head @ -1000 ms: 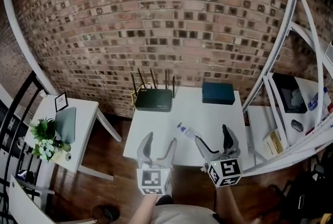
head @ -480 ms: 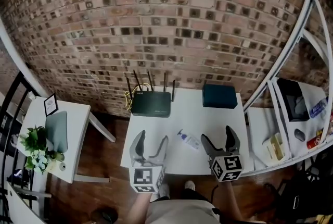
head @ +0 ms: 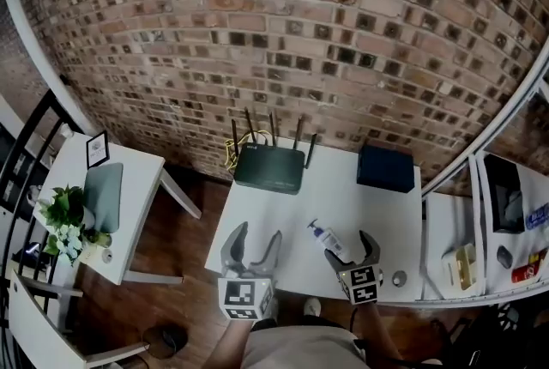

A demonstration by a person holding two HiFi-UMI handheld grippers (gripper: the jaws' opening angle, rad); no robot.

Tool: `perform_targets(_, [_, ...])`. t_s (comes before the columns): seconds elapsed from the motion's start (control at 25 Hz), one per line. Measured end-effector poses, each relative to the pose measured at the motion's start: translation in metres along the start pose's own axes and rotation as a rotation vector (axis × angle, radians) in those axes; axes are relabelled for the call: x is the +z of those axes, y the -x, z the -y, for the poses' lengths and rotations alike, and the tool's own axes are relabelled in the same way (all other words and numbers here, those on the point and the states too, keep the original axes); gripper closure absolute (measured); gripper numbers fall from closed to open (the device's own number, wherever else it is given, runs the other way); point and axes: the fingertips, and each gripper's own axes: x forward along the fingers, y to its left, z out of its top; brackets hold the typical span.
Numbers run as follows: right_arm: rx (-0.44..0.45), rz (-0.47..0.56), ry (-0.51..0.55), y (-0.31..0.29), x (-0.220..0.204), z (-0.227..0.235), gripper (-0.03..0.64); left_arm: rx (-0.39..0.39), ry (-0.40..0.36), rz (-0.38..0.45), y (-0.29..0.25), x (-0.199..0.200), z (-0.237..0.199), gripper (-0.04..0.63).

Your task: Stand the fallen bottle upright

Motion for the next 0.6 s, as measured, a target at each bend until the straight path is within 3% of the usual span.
perform_targets(0.24, [0.159,-0.134,-0.100,-0.061,-0.041,0.000,0.226,0.065,-0.008,0.013,0.009,0.001,-0.020,0.281])
perform_targets(0.6, [0.319,-0.337,-0.009,-0.142,-0.069,-0.021,0.232,0.172,0.015,-0.004,0.028,-0.009,-0.040,0.282])
